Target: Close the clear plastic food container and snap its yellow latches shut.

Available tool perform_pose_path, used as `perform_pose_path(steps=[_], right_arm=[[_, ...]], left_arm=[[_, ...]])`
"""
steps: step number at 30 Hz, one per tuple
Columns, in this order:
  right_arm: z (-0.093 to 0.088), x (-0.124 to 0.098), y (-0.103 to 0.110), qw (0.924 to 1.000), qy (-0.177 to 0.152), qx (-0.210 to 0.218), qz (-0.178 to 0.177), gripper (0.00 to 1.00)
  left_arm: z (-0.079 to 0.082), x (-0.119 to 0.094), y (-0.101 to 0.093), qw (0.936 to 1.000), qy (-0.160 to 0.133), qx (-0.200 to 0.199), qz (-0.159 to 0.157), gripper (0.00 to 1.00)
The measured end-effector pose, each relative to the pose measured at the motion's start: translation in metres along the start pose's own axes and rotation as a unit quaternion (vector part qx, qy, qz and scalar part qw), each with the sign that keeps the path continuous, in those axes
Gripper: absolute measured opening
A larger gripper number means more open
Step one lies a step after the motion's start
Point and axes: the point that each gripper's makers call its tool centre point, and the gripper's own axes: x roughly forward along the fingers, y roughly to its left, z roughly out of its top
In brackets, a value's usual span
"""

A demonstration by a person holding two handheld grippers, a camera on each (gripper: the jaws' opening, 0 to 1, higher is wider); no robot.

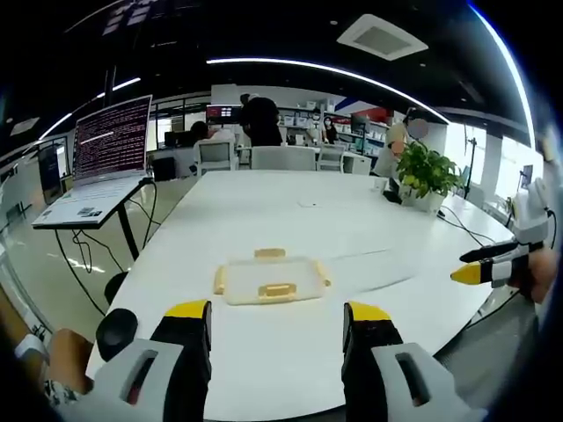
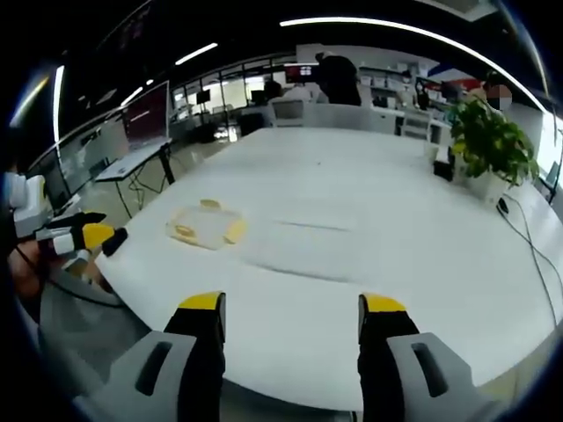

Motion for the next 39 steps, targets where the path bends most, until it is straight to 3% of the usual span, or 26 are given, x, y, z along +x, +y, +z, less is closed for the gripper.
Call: perform_pose_path(steps=[22,39], right_arm=[[0.0014,-0.0011,0.0051,0.9997,-0.007,-0.021,0.008,0.56],[0.0009,0.0004,0.0079,0.9995,-0.005,-0.027,0.014,0.56]], left_arm=[[0.0033,-0.0023,-0.001,0.9999,-0.014,0.009,0.004,0.55],[0.0006,-0.0001,-0.0024,0.9998,-0.004,0.02,0.002,0.55]])
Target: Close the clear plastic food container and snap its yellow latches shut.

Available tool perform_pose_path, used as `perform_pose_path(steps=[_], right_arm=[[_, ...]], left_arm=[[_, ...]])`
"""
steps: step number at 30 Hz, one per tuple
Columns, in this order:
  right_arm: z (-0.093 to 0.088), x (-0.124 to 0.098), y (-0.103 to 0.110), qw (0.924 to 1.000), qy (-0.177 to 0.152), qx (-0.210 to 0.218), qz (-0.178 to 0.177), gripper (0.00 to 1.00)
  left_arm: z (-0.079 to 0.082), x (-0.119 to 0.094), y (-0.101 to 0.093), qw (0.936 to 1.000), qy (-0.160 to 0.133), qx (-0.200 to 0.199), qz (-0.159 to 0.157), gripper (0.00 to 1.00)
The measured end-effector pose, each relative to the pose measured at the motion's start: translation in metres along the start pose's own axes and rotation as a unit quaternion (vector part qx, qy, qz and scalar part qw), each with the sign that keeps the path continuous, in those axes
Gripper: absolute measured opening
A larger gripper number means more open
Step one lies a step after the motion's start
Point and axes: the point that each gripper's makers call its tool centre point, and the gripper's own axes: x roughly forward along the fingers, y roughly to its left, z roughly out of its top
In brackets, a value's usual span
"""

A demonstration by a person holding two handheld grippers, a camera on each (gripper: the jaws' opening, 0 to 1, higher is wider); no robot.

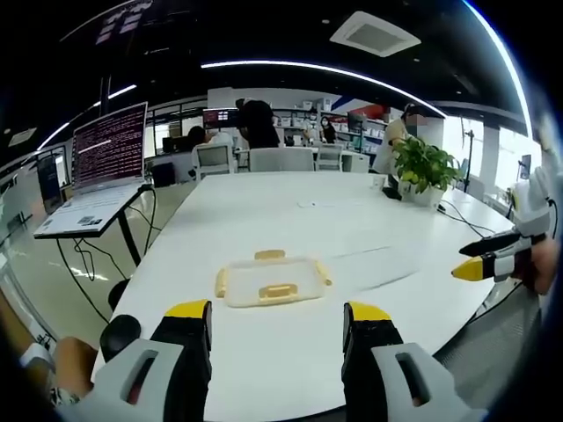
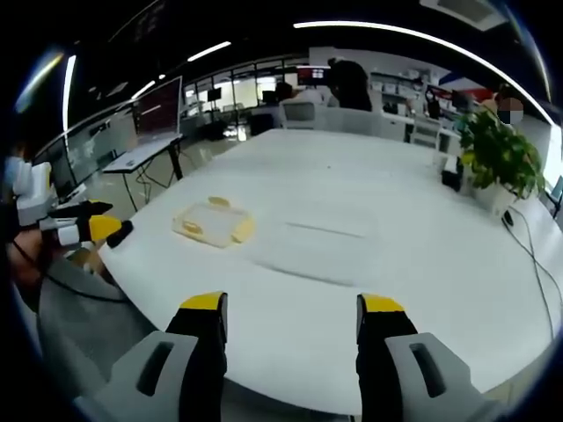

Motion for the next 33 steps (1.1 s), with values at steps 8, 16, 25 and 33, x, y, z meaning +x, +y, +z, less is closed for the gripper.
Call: perform_pose_path(steps=[8,16,25,33], right_arm=[[0.0,0.001,-0.001,1.0,0.003,-0.001,-0.004,0.56],[-0.001,0.002,-0.005,0.9998,0.009,0.017,-0.004,0.56],[0.001,0.006,0.0,0.9994,0.013,0.031,0.011,0.56],[0.013,0.019,0.011,0.9991,0.014,0.021,0.032,0.55]], left_arm=[[0.0,0.001,0.0,1.0,0.004,0.002,0.0,0.55],[-0.005,0.003,-0.004,0.9997,0.021,0.004,-0.012,0.56],[-0.008,0.005,-0.007,0.9988,0.045,-0.001,-0.022,0.57],[-0.002,0.014,-0.004,0.9983,0.045,0.009,-0.036,0.56]])
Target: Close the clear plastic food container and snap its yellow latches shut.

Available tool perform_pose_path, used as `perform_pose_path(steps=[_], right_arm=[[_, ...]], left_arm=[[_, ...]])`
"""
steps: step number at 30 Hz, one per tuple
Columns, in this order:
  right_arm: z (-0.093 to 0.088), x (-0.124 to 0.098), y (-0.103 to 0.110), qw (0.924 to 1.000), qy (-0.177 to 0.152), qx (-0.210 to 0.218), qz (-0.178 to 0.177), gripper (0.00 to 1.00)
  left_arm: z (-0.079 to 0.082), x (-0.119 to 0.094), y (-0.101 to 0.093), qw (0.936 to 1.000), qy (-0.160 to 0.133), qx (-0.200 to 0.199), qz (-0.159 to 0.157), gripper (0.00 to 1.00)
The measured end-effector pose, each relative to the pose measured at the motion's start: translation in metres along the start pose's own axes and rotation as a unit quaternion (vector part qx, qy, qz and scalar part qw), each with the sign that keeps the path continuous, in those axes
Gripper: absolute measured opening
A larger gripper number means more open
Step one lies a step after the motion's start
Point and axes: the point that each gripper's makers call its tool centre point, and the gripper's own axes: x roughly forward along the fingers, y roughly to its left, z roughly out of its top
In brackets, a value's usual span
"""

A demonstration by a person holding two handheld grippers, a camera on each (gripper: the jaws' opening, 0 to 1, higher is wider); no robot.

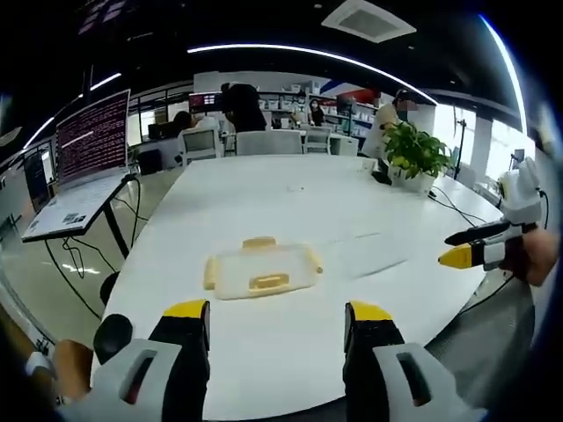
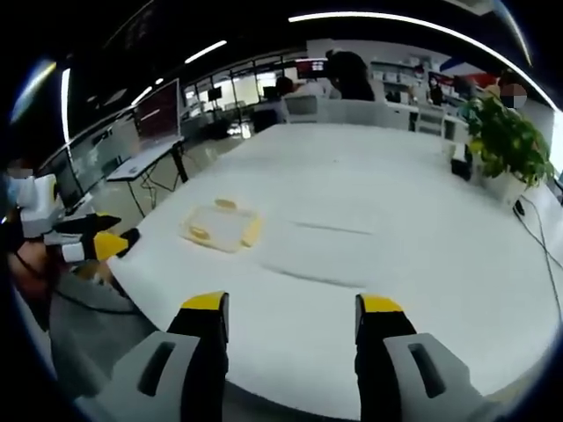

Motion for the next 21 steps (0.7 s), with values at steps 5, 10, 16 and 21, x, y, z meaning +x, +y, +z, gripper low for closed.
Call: perform_pose_path(steps=[5,10,16,21], right_arm=[[0.005,0.012,0.013,0.9984,0.011,-0.043,0.036,0.52],[0.012,0.024,0.019,0.9959,0.018,-0.069,0.055,0.53],[0.019,0.038,0.026,0.993,0.029,-0.084,0.078,0.53],[0.019,0.049,0.04,0.9835,0.049,-0.131,0.115,0.53]], left_arm=[[0.005,0.008,0.008,0.9999,-0.001,0.013,-0.002,0.55],[0.007,0.016,0.019,0.9994,0.0,0.033,-0.006,0.55],[0.009,0.026,0.024,0.9981,0.001,0.056,-0.023,0.54],[0.013,0.036,0.021,0.9963,0.0,0.07,-0.05,0.53]])
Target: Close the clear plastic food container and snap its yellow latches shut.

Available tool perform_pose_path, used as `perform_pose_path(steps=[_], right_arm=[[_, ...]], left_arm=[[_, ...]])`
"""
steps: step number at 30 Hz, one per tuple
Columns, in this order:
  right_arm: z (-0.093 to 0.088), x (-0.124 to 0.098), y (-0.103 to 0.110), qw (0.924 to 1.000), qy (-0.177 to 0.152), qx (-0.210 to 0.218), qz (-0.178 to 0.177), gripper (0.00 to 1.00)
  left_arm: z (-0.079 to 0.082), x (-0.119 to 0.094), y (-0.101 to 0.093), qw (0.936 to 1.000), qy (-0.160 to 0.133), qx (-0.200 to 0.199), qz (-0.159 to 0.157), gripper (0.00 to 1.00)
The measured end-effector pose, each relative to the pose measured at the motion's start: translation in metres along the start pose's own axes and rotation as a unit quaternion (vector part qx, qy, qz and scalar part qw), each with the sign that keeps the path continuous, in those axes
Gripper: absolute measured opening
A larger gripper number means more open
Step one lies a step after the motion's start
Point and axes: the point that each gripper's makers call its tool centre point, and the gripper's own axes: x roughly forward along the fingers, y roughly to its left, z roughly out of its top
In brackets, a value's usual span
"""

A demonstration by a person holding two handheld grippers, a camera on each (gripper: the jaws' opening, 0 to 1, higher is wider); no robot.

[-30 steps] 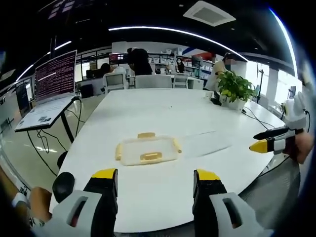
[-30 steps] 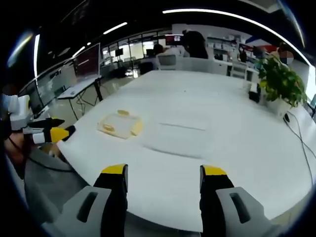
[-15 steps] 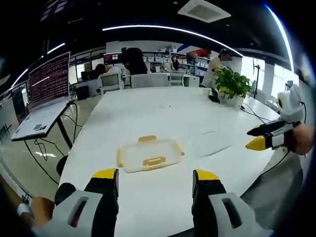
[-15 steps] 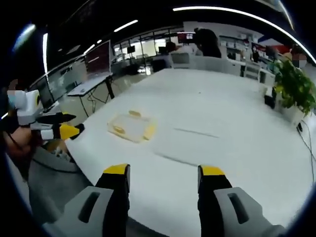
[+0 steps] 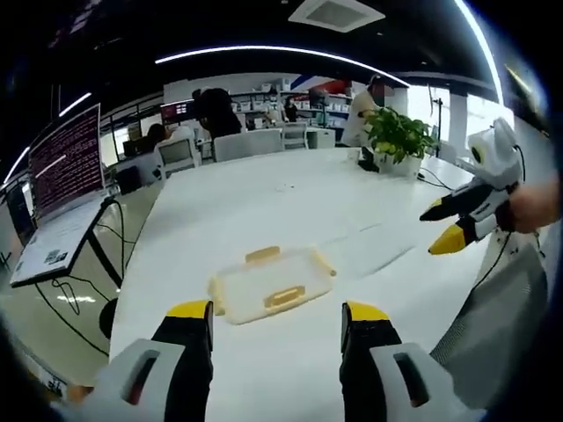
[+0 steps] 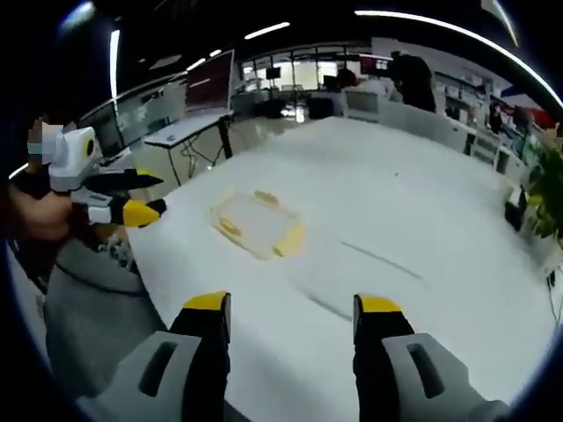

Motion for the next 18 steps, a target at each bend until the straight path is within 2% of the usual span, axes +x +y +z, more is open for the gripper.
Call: perform_pose_path(steps=[3,8,18], right_arm=[[0.003,0.009,0.01,0.9989,0.012,-0.032,0.031,0.54],[0.008,0.021,0.015,0.9981,0.016,-0.037,0.046,0.53],[0.015,0.04,0.017,0.9942,0.032,-0.068,0.077,0.54]], left_arm=[[-0.003,0.007,-0.003,0.9998,0.008,0.006,-0.02,0.53],[-0.004,0.016,-0.003,0.9988,0.012,0.023,-0.04,0.51],[-0.012,0.03,0.013,0.9961,0.033,0.058,-0.057,0.51]])
